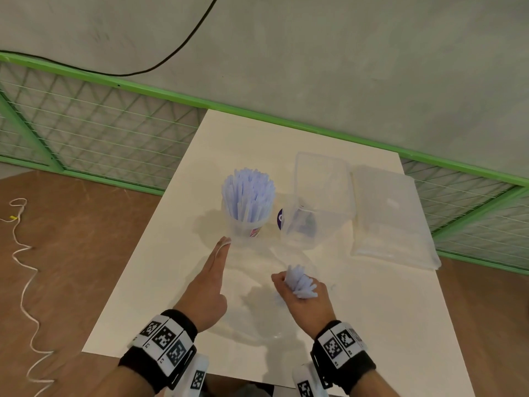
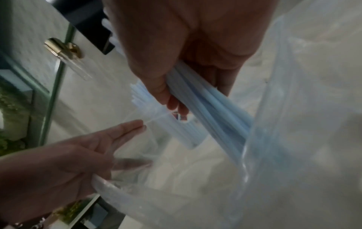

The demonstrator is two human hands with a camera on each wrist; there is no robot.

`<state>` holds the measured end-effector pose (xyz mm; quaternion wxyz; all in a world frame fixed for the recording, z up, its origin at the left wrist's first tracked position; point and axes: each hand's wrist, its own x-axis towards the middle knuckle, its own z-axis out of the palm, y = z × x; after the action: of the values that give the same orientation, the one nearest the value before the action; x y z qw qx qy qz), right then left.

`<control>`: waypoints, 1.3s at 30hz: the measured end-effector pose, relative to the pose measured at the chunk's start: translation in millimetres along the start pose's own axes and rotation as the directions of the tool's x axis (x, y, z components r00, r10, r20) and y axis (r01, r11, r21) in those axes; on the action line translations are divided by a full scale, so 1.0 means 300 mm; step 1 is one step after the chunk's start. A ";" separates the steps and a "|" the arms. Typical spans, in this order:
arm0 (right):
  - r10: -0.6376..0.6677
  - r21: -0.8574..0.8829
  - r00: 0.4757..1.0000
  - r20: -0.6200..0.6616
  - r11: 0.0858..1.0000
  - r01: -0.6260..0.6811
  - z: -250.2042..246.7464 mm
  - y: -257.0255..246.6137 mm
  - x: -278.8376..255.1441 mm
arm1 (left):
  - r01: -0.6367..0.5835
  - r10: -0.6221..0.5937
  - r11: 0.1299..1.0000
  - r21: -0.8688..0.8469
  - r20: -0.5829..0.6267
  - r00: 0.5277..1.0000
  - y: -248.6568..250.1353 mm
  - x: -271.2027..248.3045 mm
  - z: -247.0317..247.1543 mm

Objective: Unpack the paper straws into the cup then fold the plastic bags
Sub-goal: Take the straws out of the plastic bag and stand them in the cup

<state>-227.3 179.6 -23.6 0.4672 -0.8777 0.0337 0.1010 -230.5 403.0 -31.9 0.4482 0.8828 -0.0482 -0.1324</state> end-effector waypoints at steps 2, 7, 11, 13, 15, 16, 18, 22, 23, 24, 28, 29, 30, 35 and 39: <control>0.012 0.146 0.999 -0.039 0.989 -0.006 -0.019 -0.028 -0.008 | -0.014 0.017 0.997 0.076 -0.045 0.999 0.007 0.002 0.002; -0.189 0.353 0.958 -0.217 0.899 0.258 -0.179 -0.260 -0.022 | -0.094 0.148 0.946 0.311 -0.154 0.977 0.009 -0.011 0.006; -0.329 0.363 0.887 -0.325 0.822 0.438 -0.315 -0.363 -0.016 | -0.306 0.393 0.879 0.365 -0.191 0.900 -0.021 -0.030 0.002; -0.315 0.363 0.893 -0.320 0.830 0.423 -0.323 -0.334 0.010 | -0.348 0.465 0.833 0.431 -0.202 0.862 -0.026 -0.042 0.001; -0.271 0.371 0.914 -0.302 0.850 0.375 -0.288 -0.266 0.035 | -0.350 0.491 0.775 0.526 -0.152 0.858 -0.041 -0.057 0.015; -0.248 0.361 0.924 -0.292 0.866 0.346 -0.259 -0.224 0.043 | -0.354 0.493 0.739 0.573 -0.103 0.864 -0.053 -0.065 0.022; -0.194 0.324 0.942 -0.272 0.904 0.280 -0.197 -0.141 0.054 | -0.392 0.485 0.650 0.651 0.041 0.873 -0.081 -0.079 0.040; -0.037 0.318 0.977 -0.211 0.942 0.105 -0.106 -0.021 0.060 | -0.457 0.340 0.527 0.717 0.314 0.886 -0.115 -0.100 0.066; -0.012 0.276 0.982 -0.190 0.959 0.065 -0.089 0.003 0.059 | -0.466 0.288 0.534 0.706 0.366 0.885 -0.116 -0.103 0.067; 0.013 0.220 0.986 -0.165 0.975 0.024 -0.075 0.020 0.055 | -0.478 0.239 0.540 0.692 0.418 0.876 -0.122 -0.106 0.067; 0.090 0.109 0.988 -0.127 0.991 -0.076 -0.066 0.038 0.041 | -0.440 0.110 0.611 0.658 0.480 0.871 -0.135 -0.104 0.067; 0.079 0.093 0.989 -0.122 0.993 -0.068 -0.073 0.036 0.043 | -0.423 0.091 0.620 0.661 0.475 0.875 -0.131 -0.096 0.072; 0.065 0.072 0.992 -0.105 0.996 -0.058 -0.080 0.033 0.046 | -0.390 0.012 0.628 0.674 0.493 0.870 -0.125 -0.088 0.077; 0.018 0.152 0.989 -0.149 0.988 0.005 -0.150 0.010 0.058 | -0.341 -0.049 0.543 0.767 0.435 0.899 -0.113 -0.039 0.119; -0.040 0.152 0.951 -0.307 0.984 0.090 -0.271 -0.001 0.066 | -0.346 -0.022 0.490 0.800 0.408 0.913 -0.147 0.016 0.136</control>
<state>-196.1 113.3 16.6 0.5301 -0.8421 0.0843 -0.0534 -238.7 396.4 -91.2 -0.0558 0.9371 -0.2744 -0.2086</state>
